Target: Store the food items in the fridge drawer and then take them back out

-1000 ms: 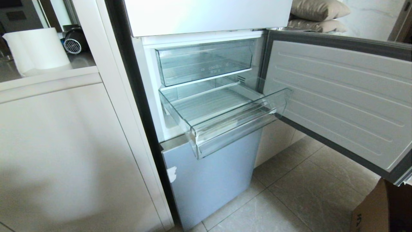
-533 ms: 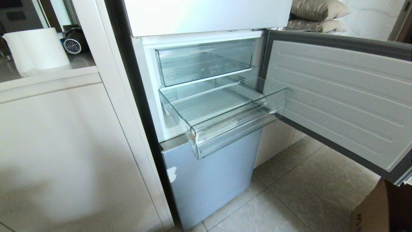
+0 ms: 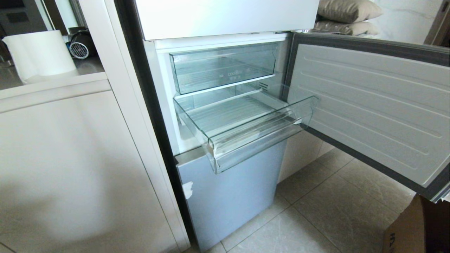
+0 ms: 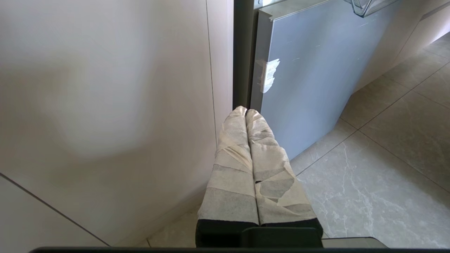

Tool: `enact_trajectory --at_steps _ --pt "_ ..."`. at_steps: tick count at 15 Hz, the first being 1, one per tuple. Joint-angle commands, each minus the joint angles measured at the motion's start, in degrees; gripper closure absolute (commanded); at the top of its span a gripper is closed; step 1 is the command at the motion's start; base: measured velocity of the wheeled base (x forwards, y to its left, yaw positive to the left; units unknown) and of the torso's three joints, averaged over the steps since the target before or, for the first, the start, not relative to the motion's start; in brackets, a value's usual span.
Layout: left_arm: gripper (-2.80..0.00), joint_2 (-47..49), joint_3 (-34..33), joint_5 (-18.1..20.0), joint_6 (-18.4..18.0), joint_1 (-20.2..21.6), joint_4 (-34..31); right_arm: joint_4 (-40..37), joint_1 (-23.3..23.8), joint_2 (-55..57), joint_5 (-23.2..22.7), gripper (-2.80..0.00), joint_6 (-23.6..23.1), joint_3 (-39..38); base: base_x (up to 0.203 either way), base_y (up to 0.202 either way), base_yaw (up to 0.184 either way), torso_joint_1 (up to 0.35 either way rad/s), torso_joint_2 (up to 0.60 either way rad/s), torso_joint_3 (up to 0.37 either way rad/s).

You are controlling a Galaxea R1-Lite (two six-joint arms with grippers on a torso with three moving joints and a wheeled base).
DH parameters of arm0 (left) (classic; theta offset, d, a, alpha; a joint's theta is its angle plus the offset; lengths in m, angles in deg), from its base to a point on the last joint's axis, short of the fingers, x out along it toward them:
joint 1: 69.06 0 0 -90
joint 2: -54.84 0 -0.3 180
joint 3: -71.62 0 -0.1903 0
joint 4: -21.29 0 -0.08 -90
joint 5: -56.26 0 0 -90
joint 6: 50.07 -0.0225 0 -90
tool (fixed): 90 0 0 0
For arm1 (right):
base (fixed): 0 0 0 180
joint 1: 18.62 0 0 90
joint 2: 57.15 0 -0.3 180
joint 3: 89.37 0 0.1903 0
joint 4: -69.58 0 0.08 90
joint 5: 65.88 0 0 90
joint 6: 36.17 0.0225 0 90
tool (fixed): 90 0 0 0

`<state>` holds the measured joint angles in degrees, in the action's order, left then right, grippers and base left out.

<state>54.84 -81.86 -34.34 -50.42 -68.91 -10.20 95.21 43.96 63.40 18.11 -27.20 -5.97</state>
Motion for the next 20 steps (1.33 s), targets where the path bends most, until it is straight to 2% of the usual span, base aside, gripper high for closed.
enact_trajectory --at_steps 1,5,10,12,14,15,16,17,18,20 --pt "0.0 0.09 0.01 -0.02 0.0 0.02 -0.04 0.21 0.59 -6.41 0.21 0.0 0.22 -3.29 0.0 0.0 0.0 0.0 0.0 0.0" --pt "0.0 0.09 0.01 -0.02 0.0 0.02 -0.04 0.24 1.09 -19.6 0.23 0.0 -0.44 -13.87 0.0 0.0 0.0 0.0 0.0 0.0" --pt "0.0 0.09 0.01 -0.02 0.0 0.02 -0.04 0.28 1.17 -42.21 -1.03 0.0 -2.26 -31.55 0.0 0.0 0.0 0.0 0.0 0.0" --pt "0.0 0.09 0.01 -0.02 0.0 0.02 -0.04 0.28 1.06 -52.12 -4.1 0.0 -3.6 -38.65 0.0 0.0 0.0 0.0 0.0 0.0" --pt "0.0 0.09 0.01 -0.02 0.0 0.02 -0.04 0.25 -0.42 -62.1 -10.61 0.0 -4.94 -45.76 0.0 0.0 0.0 0.0 0.0 0.0" --pt "0.0 0.09 0.01 -0.02 0.0 0.02 -0.04 0.15 -3.45 -65.94 -14.08 0.0 -5.61 -49.36 0.0 0.0 0.0 0.0 0.0 0.0" --pt "0.0 0.09 0.01 -0.02 0.0 0.02 -0.04 -0.24 -8.73 -68.61 -16.58 0.0 -6.35 -52.46 0.0 0.0 0.0 0.0 0.0 0.0" --pt "0.0 0.09 0.01 -0.02 0.0 0.02 -0.04 -1.46 -15.94 -71.18 -17.4 0.0 -7.32 -54.99 0.0 0.0 0.0 0.0 0.0 0.0" --pt "0.0 0.09 0.01 -0.02 0.0 0.02 -0.04 -4.08 -22.79 -73.58 -16.66 0.0 -8.07 -56.32 0.0 0.0 0.0 0.0 0.0 0.0" --pt "0.0 0.09 0.01 -0.02 0.0 0.02 -0.04 -13.7 -39.79 -80.42 -9.88 0.0 -9.28 -57.99 0.0 0.0 0.0 0.0 0.0 0.0"
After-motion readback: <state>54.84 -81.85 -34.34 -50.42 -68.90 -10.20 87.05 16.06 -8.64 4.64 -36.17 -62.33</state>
